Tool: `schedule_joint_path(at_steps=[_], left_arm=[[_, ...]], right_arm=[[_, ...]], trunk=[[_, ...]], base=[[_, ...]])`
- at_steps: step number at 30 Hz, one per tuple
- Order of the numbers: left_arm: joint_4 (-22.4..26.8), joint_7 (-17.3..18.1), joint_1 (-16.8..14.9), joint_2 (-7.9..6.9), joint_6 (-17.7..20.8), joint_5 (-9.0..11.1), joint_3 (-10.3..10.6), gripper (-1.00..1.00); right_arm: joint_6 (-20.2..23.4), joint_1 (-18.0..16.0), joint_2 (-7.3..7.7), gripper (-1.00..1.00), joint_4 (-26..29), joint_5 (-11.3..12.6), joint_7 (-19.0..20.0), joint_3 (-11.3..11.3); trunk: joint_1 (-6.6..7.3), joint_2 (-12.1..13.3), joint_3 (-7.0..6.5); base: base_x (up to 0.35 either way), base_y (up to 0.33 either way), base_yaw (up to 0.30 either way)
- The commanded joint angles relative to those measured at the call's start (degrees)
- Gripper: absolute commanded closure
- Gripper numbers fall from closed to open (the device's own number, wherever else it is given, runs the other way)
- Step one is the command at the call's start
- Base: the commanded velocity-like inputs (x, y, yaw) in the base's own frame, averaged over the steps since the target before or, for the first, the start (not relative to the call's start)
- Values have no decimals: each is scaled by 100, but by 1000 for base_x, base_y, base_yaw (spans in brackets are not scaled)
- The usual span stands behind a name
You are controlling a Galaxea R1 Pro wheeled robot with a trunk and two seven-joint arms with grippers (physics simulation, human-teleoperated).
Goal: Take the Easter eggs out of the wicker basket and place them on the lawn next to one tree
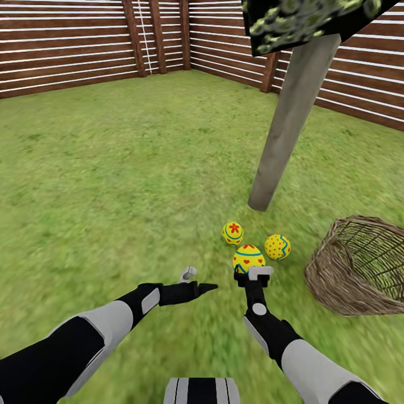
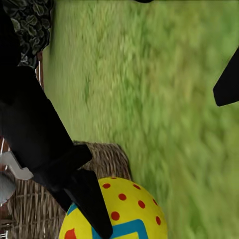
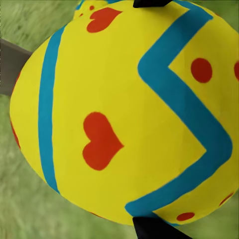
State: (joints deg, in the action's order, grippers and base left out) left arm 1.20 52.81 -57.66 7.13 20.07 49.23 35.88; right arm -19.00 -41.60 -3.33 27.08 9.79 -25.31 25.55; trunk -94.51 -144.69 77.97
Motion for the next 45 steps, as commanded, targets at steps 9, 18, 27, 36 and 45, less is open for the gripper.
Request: schedule_joint_path(at_steps=[9, 18, 27, 36, 45], left_arm=[[3, 27, 1, 6, 40, 69, 41, -100], [2, 45, 1, 7, 34, 70, 41, -100], [3, 44, 1, 15, 56, 70, 43, -100], [-4, -29, 1, -9, 79, 84, 33, -100], [-5, -6, 1, -10, 62, 87, 33, -100]], right_arm=[[-29, -6, 16, 100, -17, 67, -27, 46], [-27, -6, 14, 100, -24, 67, -27, 47], [-33, -6, 16, 100, -20, 64, -27, 41], [-34, -6, 94, 100, -18, 67, -27, 38], [-34, -6, 95, 100, -9, 58, -27, 38]], trunk=[[-13, -8, 115], [-36, -20, 314], [-59, -32, 513], [-62, -34, 536], [-62, -34, 536]], base=[[11, 0, 0], [0, 0, 0], [0, 0, 0], [0, 0, 0], [57, 0, 0]])
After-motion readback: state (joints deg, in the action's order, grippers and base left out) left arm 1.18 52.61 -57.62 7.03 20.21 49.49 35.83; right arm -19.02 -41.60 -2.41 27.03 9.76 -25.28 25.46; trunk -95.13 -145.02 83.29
